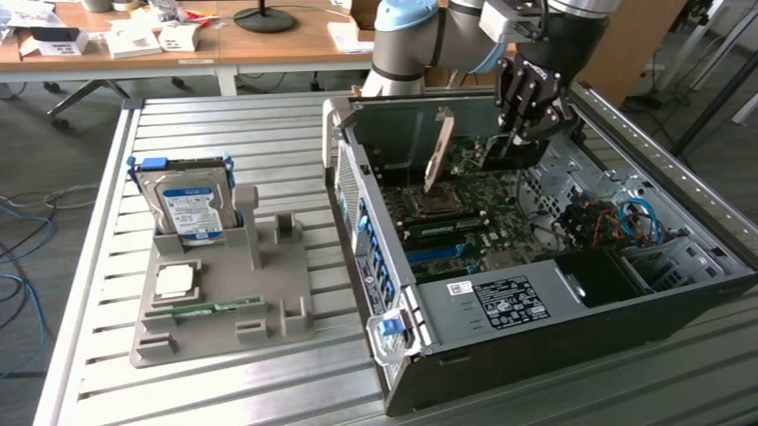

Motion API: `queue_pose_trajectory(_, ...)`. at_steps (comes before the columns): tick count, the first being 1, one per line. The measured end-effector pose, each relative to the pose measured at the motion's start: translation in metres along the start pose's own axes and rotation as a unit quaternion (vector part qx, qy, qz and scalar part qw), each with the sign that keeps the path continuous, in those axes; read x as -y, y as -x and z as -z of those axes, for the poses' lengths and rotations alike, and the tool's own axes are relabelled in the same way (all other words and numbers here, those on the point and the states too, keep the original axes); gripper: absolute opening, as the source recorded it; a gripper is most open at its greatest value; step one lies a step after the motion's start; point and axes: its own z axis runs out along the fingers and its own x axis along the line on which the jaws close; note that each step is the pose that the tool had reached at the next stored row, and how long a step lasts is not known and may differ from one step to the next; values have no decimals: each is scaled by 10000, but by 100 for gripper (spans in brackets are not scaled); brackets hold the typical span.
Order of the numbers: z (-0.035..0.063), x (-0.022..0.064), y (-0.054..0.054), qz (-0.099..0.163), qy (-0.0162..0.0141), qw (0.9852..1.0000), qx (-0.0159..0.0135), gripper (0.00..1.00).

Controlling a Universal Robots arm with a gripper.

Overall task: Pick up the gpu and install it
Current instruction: 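Insert the gpu into the slot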

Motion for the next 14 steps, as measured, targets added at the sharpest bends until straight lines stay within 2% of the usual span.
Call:
queue_pose_trajectory(9, -34, -16, 0, 10, -1, 10000, 0, 26)
queue_pose_trajectory(14, -111, -18, -2, 11, -1, 10000, 0, 26)
